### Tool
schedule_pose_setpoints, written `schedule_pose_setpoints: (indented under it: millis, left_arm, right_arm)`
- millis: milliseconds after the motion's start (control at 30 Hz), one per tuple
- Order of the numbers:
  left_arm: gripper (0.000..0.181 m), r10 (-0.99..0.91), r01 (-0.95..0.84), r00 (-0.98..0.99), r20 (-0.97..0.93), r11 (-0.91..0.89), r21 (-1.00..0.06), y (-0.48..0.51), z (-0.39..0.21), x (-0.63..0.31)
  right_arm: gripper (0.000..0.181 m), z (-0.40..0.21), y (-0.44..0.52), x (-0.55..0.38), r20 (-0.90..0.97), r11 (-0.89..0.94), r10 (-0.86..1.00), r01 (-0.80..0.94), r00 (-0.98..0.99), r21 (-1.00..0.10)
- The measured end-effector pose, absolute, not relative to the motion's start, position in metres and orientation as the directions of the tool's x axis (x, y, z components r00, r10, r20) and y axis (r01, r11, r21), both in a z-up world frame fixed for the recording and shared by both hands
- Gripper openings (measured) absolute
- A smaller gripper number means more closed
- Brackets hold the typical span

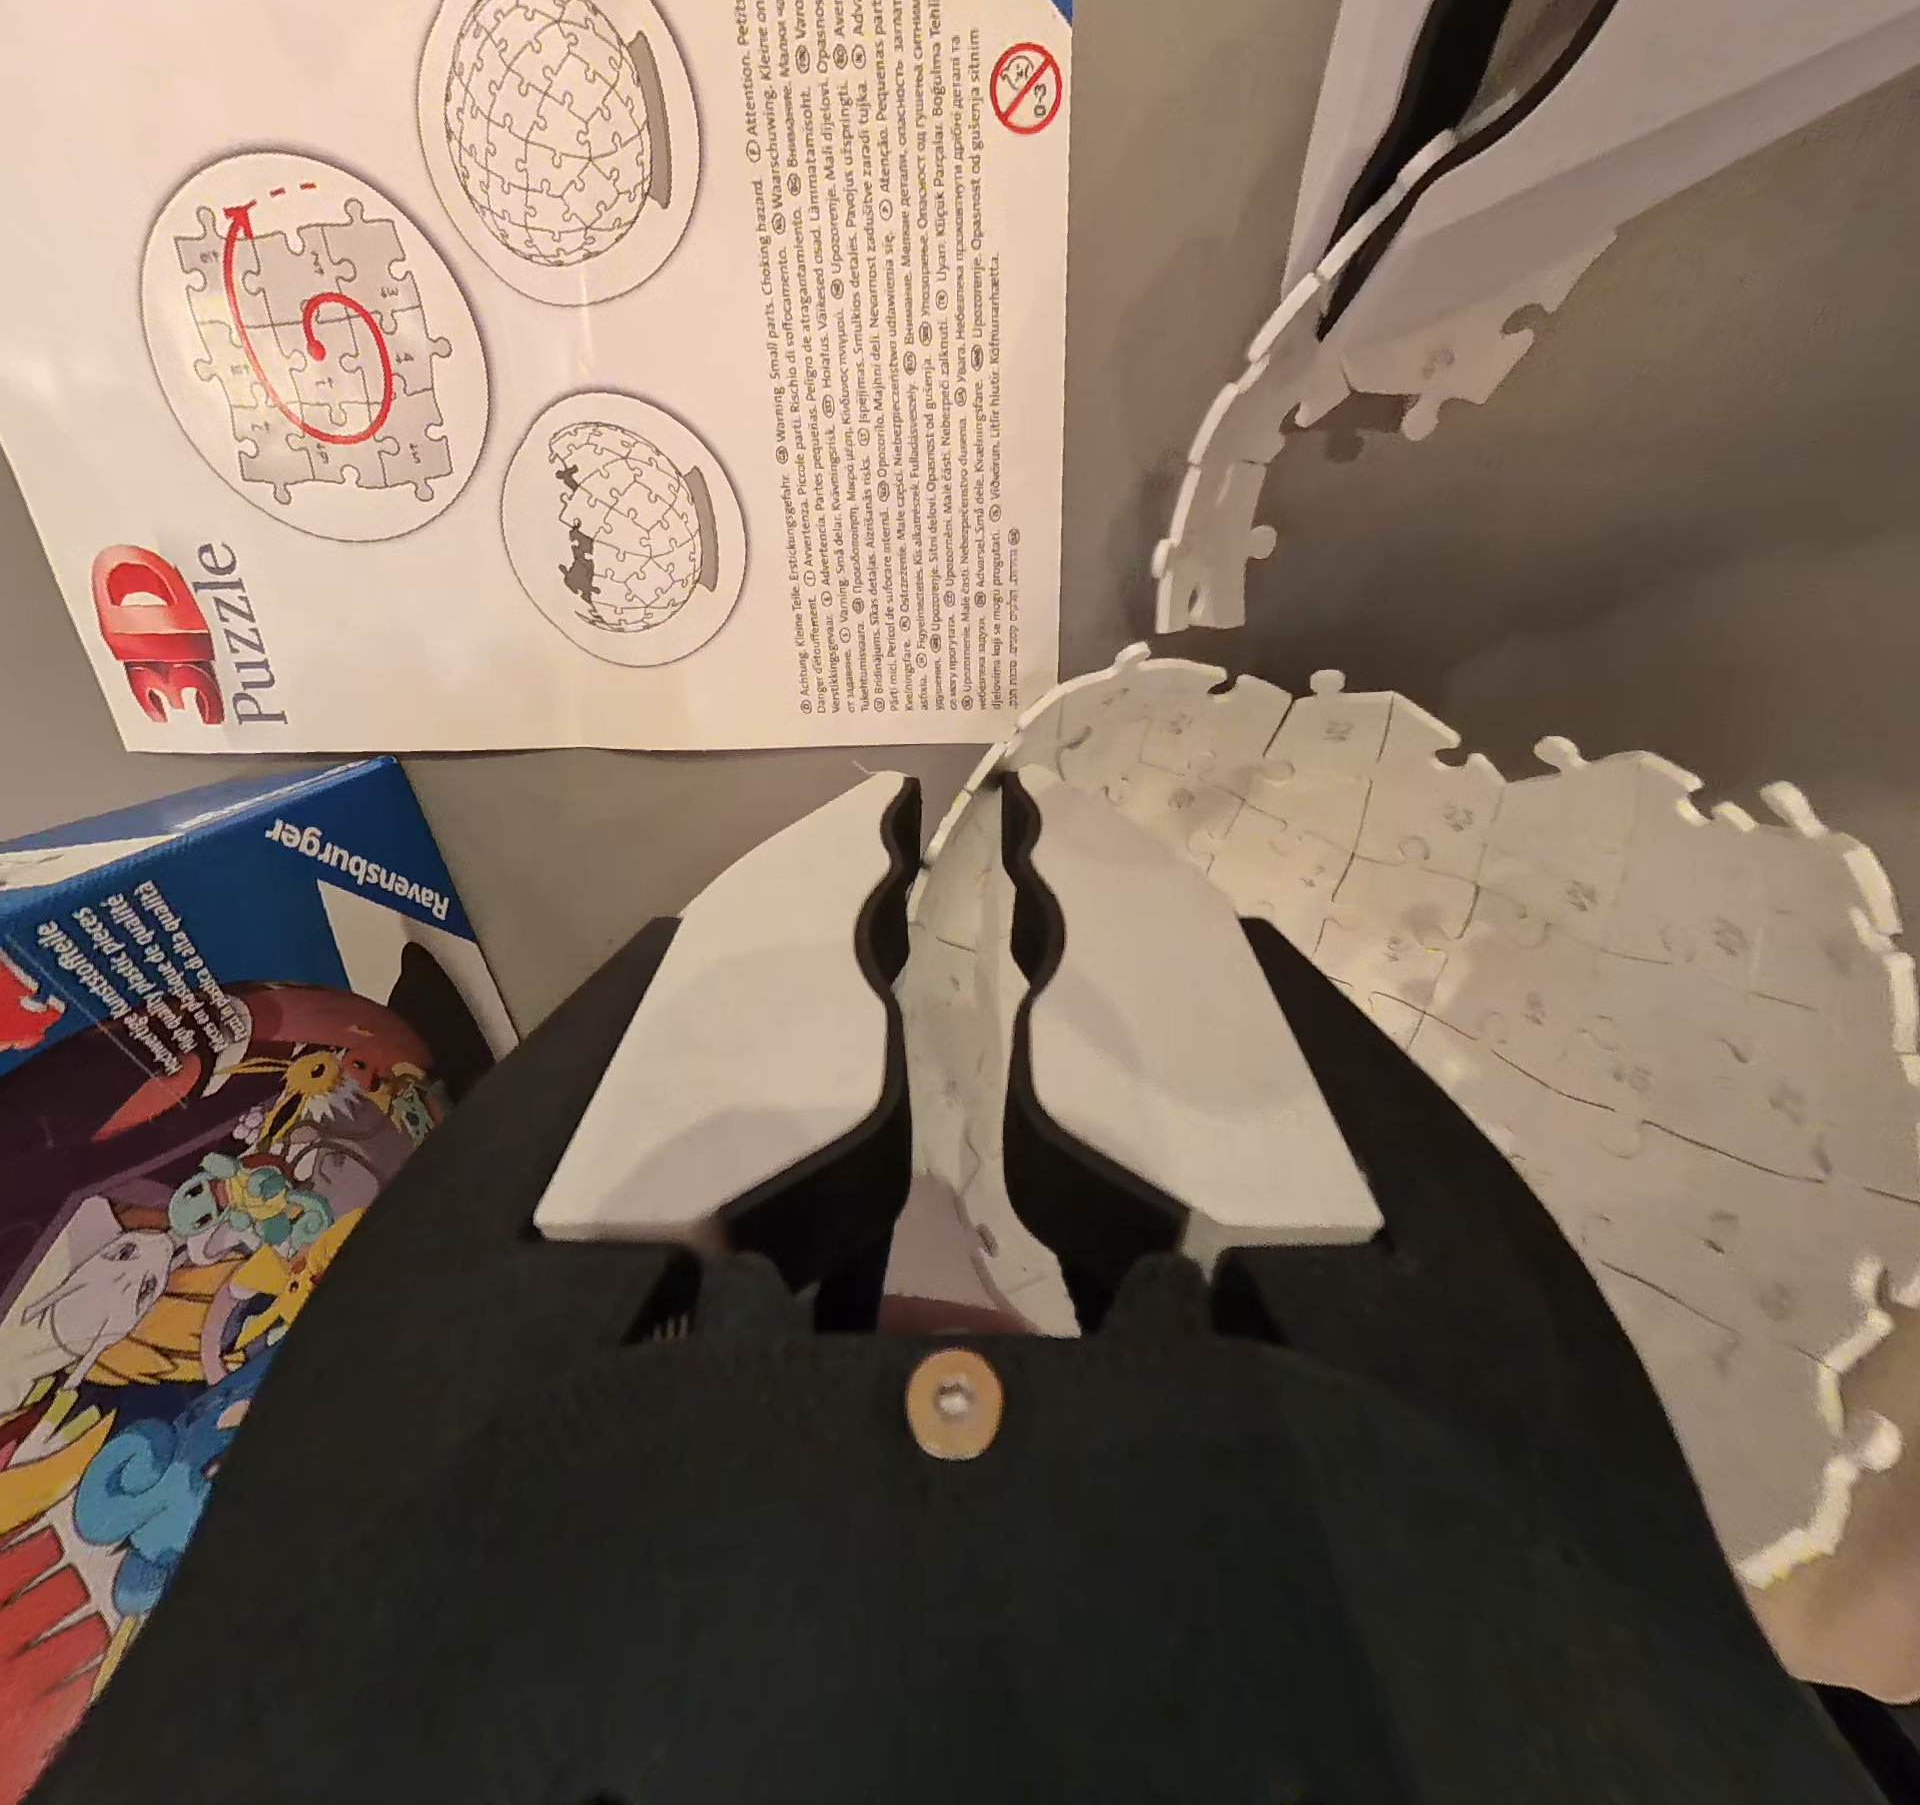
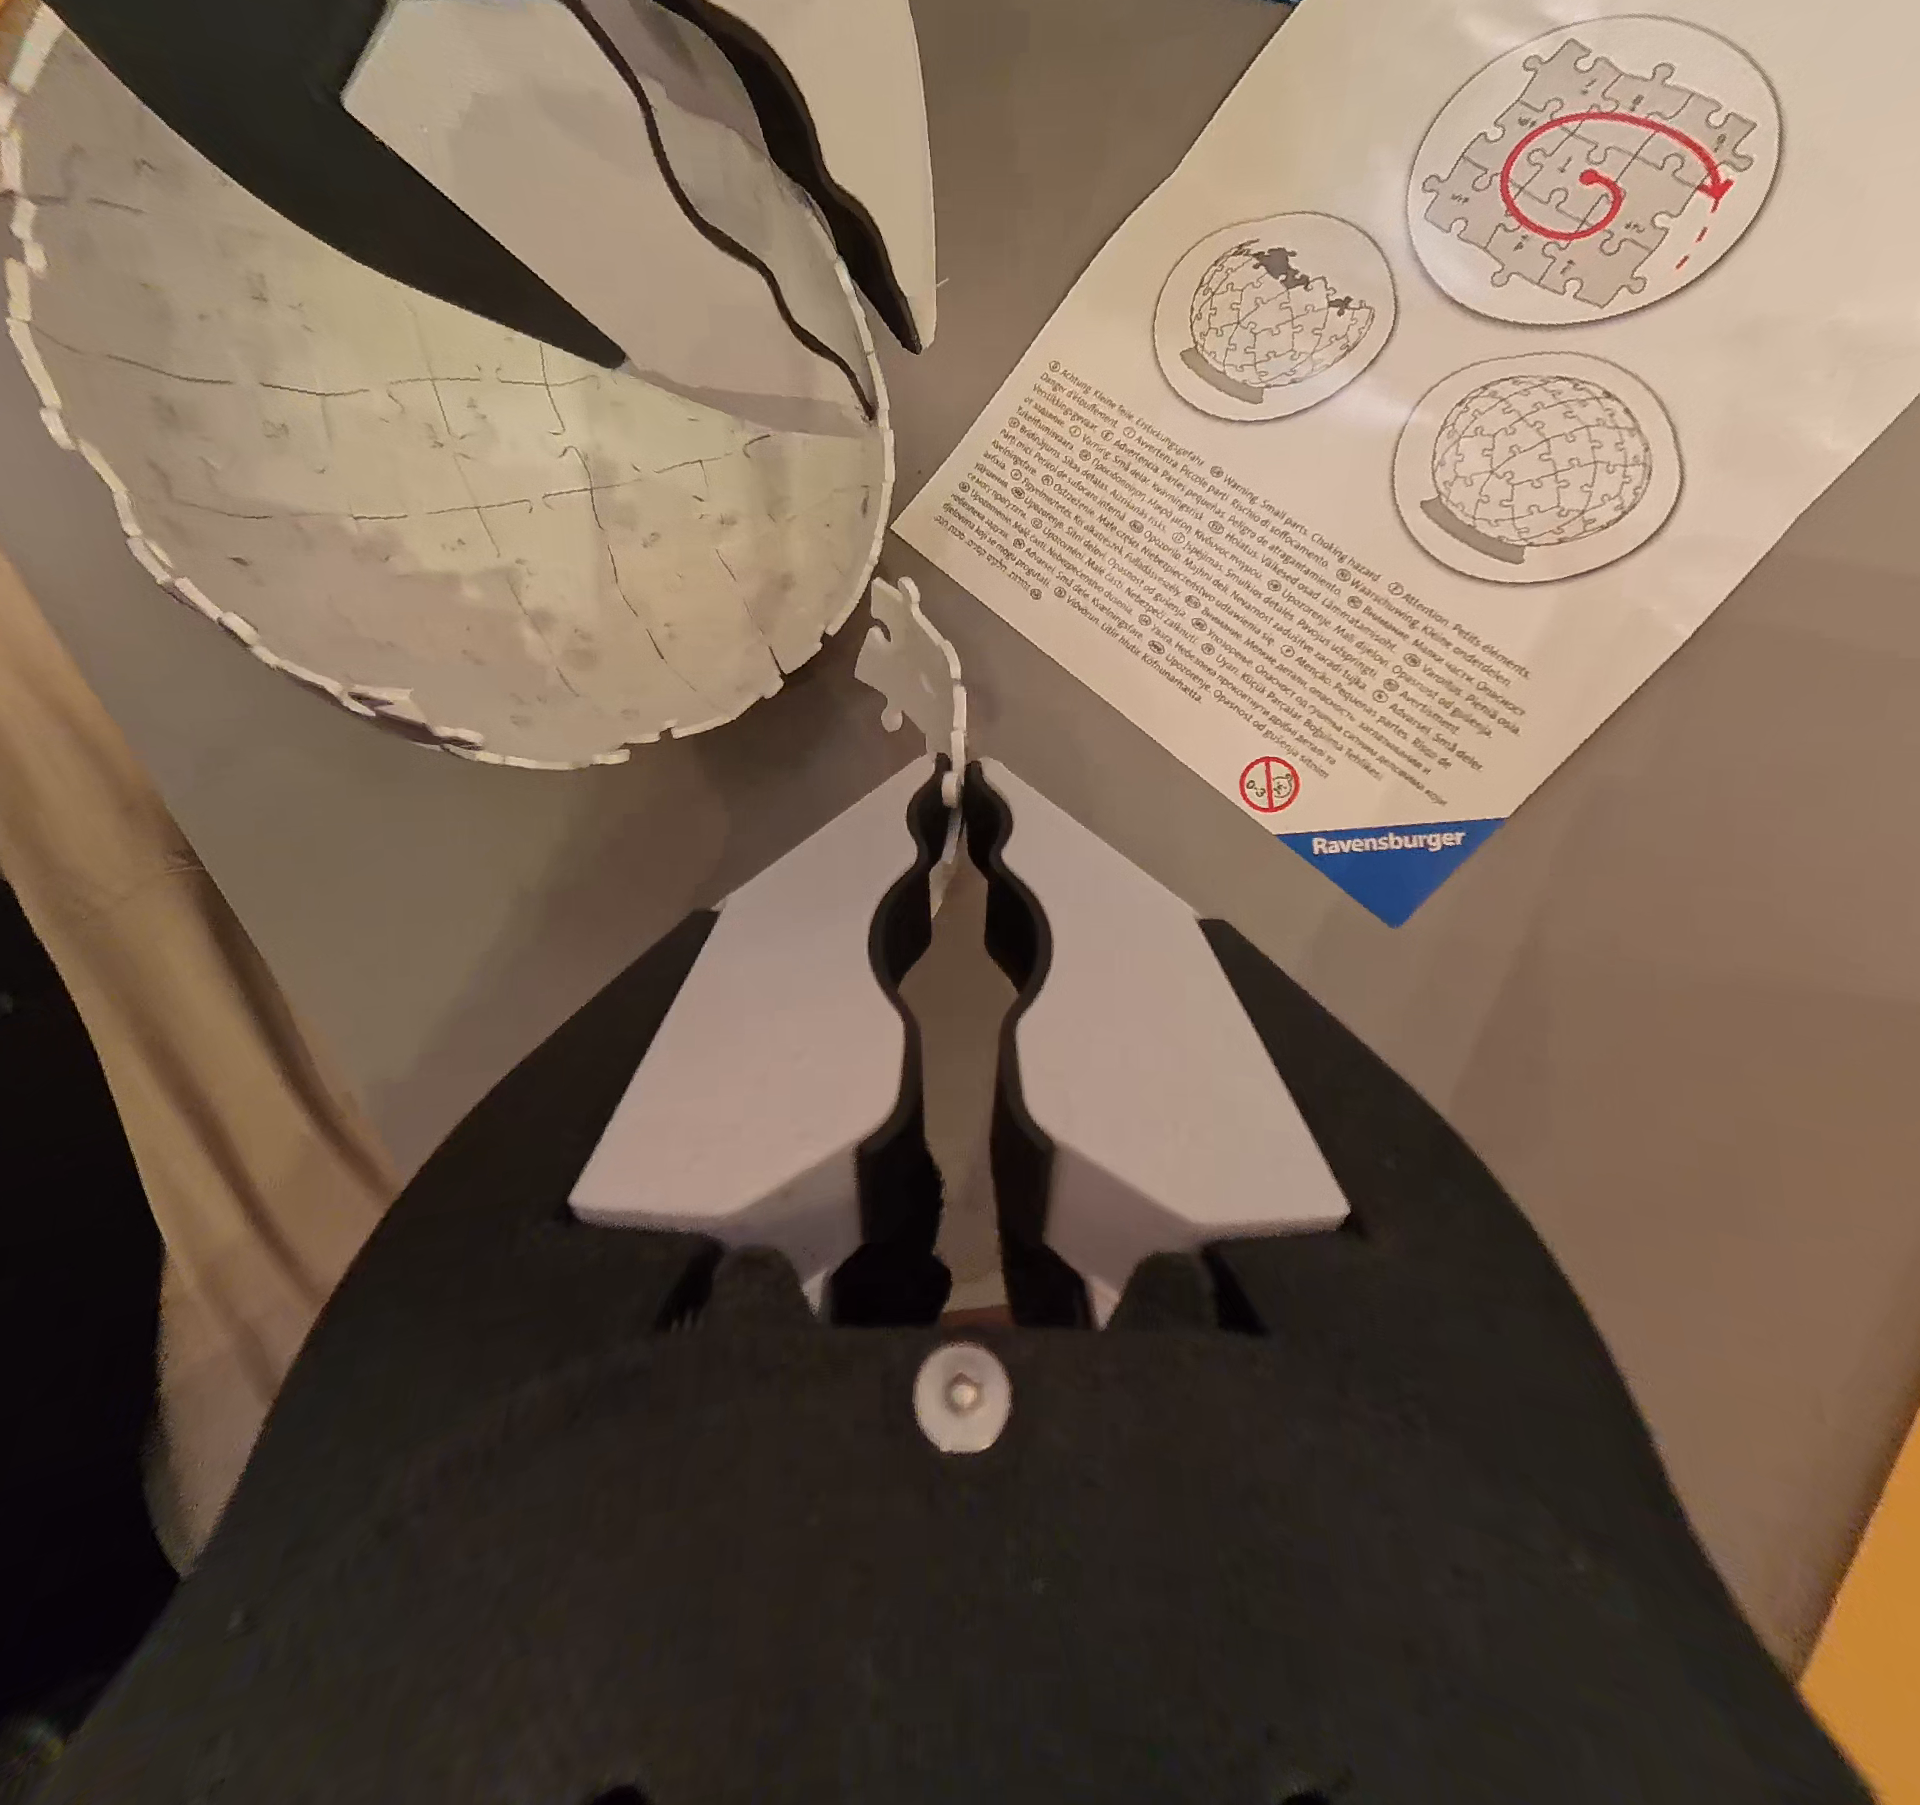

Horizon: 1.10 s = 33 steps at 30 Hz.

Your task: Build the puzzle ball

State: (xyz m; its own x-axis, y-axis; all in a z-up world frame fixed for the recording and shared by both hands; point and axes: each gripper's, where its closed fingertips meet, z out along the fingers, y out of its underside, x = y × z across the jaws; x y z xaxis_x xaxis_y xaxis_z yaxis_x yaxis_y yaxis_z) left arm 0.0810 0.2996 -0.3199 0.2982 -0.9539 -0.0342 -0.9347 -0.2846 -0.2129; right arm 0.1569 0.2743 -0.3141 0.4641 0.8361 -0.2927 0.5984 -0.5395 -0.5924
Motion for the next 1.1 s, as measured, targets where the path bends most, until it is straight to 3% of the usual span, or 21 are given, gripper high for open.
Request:
schedule_pose_setpoints:
  millis: [633,1100]
  left_arm:
    - [0.016,-0.96,-0.948,0.279,0.002,-0.276,-0.157,0.3,-0.323,0.085]
    - [0.016,-0.971,-0.972,0.235,0.046,-0.236,-0.009,0.301,-0.331,0.089]
  right_arm:
    - [0.001,-0.325,0.275,0.157,-0.392,-0.607,0.793,0.541,0.467,-0.583]
    - [0.002,-0.33,0.277,0.157,-0.422,-0.647,0.759,0.499,0.496,-0.576]
